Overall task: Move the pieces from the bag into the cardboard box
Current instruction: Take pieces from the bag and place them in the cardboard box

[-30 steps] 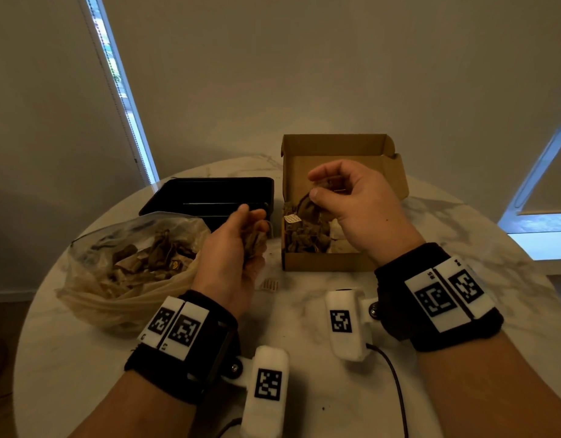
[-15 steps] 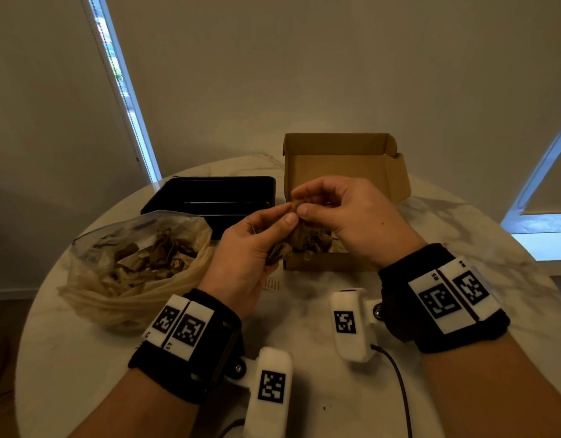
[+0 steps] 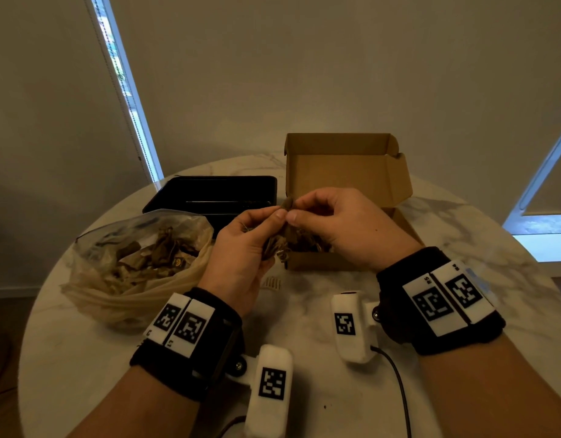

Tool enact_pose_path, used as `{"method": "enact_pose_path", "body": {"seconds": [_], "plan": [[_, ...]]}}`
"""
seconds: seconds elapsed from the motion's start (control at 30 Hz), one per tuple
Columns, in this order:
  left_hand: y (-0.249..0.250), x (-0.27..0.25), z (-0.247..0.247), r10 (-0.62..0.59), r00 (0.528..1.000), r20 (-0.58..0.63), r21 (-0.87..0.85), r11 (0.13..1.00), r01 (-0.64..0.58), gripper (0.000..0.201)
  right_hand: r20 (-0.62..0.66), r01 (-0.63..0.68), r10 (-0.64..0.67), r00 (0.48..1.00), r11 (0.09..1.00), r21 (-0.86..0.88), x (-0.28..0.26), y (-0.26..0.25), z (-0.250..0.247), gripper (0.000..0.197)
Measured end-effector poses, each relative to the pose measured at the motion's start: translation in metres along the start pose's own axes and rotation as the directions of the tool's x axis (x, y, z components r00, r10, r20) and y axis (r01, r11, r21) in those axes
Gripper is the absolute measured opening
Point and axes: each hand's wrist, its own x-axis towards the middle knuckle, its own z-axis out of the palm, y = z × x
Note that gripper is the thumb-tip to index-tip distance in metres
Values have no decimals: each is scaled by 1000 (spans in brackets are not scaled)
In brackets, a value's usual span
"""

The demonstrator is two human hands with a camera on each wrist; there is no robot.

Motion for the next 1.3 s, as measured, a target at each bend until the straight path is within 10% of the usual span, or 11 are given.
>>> {"method": "enact_pose_path", "body": {"seconds": [0.47, 0.7, 1.3], "plan": [[0, -1, 2, 1, 997, 80, -48, 999, 3, 27, -99, -13, 25, 995, 993, 118, 8, 8, -1, 8], [1, -1, 0, 20, 997, 76, -114, 993, -11, 32, 134, -72, 56, 989, 990, 120, 3, 3, 2, 18], [6, -5, 5, 48, 987, 153, -97, 995, -33, 38, 134, -132, 79, 988, 878, 461, 2, 9, -3, 15]]}}
